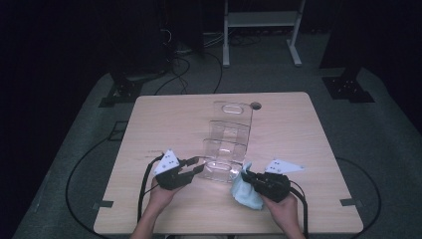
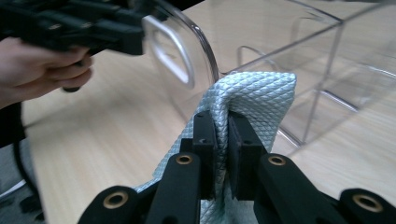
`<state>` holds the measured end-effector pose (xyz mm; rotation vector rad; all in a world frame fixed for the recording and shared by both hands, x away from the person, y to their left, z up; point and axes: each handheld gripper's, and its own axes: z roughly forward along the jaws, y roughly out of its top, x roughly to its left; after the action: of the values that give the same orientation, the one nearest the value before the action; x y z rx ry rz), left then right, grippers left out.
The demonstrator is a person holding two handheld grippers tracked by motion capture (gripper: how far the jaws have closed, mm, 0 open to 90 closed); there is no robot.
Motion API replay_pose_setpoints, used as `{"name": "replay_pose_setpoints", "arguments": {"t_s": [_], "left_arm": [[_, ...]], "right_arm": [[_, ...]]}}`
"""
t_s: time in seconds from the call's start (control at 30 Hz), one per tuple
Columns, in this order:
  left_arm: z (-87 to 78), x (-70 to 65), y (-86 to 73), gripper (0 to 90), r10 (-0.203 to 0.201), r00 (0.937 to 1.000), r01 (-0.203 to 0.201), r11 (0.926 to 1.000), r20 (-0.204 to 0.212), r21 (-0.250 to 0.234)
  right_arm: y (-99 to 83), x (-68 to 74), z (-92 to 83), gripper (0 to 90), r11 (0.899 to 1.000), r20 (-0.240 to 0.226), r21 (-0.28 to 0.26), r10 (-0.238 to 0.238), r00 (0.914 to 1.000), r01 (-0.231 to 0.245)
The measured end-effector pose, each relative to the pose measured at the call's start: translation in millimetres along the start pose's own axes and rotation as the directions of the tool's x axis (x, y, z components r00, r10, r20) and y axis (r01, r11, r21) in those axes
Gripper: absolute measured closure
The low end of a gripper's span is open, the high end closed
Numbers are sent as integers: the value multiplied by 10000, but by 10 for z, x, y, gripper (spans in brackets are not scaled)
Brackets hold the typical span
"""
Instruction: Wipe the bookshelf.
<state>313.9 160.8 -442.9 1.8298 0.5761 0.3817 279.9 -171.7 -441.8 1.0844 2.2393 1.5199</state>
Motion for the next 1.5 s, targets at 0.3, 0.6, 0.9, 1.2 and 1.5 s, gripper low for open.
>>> {"name": "replay_pose_setpoints", "arguments": {"t_s": [0.3,0.6,0.9,1.2,1.5], "left_arm": [[105,-164,53,741,429,9983,-438,9988,392,222],[157,-281,79,815,659,9960,-679,9972,603,314],[200,-336,87,817,693,9943,-718,9970,808,276],[233,-406,97,817,837,9906,-873,9958,1080,288],[318,-553,128,813,1038,9834,-1098,9934,1487,328]], "right_arm": [[67,-261,-37,826,9991,798,-216,372,9961,-356],[38,-277,-110,827,9967,1139,-592,622,9915,-557],[38,-192,-165,829,9950,1127,-923,490,9924,-387],[124,28,-12,828,9967,567,-738,-302,9979,343],[81,-209,-220,828,9963,1347,-861,107,9908,9]]}}
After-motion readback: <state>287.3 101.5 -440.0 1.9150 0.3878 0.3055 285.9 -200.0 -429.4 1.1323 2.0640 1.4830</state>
